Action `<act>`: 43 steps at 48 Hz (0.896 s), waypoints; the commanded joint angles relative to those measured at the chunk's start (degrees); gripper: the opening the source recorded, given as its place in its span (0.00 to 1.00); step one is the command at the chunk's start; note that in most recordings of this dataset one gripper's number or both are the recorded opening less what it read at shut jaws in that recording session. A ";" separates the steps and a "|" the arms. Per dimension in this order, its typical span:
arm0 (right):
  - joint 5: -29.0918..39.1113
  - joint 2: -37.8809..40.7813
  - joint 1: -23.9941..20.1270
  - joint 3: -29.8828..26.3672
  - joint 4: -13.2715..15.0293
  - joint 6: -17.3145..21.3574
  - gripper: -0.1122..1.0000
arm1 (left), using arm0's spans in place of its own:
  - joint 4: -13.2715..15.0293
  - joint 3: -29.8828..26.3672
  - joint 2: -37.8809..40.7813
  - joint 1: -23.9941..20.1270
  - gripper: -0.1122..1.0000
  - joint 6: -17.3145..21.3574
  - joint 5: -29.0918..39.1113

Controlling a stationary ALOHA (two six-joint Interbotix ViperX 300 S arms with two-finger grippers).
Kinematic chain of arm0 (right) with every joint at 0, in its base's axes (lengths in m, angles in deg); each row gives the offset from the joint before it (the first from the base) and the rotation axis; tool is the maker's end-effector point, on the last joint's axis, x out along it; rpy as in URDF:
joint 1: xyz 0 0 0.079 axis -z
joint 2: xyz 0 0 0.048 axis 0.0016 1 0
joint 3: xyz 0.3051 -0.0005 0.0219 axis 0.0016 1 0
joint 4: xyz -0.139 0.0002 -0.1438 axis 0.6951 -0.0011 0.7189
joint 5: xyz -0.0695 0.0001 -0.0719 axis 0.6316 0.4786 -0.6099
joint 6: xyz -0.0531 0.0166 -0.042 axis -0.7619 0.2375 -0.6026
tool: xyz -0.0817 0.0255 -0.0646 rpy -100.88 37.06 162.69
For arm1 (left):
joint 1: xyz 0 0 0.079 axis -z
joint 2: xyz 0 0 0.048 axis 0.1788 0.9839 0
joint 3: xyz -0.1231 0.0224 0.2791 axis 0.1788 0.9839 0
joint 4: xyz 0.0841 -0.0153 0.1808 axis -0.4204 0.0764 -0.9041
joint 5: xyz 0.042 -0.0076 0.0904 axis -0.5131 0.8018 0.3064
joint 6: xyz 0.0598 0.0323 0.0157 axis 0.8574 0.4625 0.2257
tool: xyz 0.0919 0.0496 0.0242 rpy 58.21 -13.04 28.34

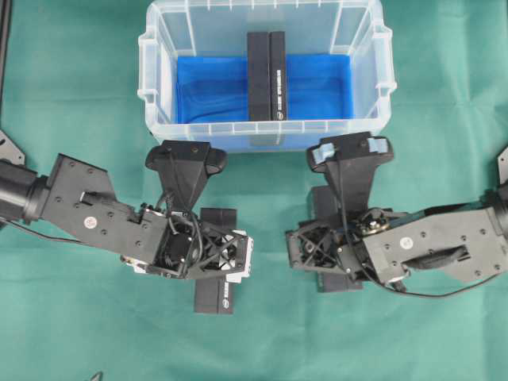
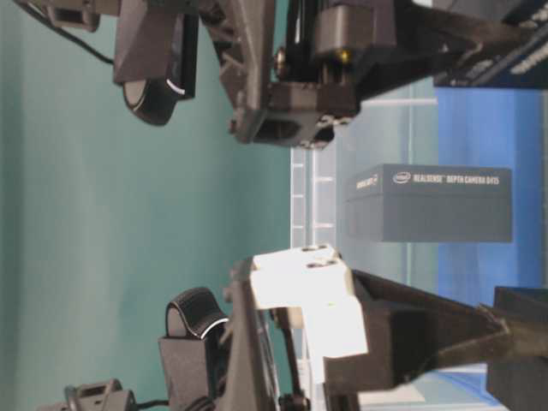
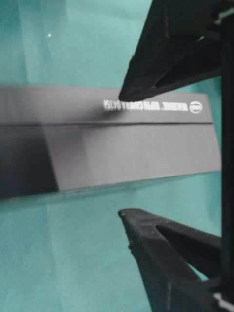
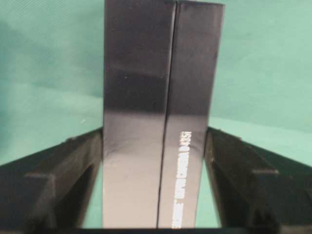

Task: Take the box out of the case with both arms.
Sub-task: 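Lower both held boxes onto the green cloth in front of case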

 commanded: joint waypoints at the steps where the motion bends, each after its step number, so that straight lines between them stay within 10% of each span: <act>1: 0.53 -1.93 -0.18 -0.97 0.09 0.09 0.88 | 0.00 -1.23 -1.14 -0.35 0.89 -0.09 0.70; 43: 3.78 -7.21 0.18 -4.48 0.18 -3.69 0.93 | 0.53 -12.04 -1.32 -3.08 0.86 0.00 14.68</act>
